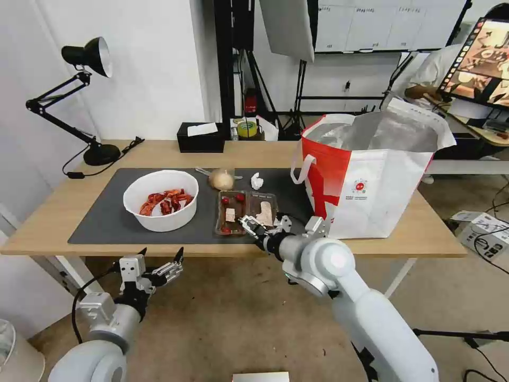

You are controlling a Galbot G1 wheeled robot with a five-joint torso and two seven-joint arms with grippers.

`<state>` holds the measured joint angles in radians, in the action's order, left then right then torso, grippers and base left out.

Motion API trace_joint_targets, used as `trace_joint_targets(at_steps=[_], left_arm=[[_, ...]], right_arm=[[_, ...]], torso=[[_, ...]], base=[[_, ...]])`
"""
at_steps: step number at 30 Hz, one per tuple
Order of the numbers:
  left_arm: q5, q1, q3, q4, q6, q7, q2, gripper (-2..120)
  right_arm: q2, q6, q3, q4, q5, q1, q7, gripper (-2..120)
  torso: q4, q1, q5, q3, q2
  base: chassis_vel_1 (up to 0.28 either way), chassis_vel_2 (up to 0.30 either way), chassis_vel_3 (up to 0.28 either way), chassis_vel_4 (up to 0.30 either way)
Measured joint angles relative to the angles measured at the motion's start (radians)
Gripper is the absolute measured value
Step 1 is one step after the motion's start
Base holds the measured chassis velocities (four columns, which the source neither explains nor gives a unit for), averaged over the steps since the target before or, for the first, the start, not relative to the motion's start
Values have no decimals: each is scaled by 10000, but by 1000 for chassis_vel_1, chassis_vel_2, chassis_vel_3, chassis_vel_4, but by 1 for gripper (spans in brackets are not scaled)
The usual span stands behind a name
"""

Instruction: Pick up the trash from the table and place it into the takeout bag.

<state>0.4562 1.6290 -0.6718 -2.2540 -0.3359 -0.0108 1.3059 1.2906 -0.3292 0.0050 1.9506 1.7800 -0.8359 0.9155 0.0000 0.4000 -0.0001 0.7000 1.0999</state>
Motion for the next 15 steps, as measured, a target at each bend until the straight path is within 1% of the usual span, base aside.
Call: trace_joint_targets(at_steps=[5,15], left_arm=[[25,-28,-68,137,-9,12,-48,100],[60,-27,-93,189,-9,26,-77,100]], right_arm=[[178,1,-7,-293,10,107,53,100],[310,3,61,-447,44,113,35,100]], torso=[[-1,-1,0,-1,1],[-3,-2,0,-2,3]], base=[[0,0,0,0],[0,0,0,0]])
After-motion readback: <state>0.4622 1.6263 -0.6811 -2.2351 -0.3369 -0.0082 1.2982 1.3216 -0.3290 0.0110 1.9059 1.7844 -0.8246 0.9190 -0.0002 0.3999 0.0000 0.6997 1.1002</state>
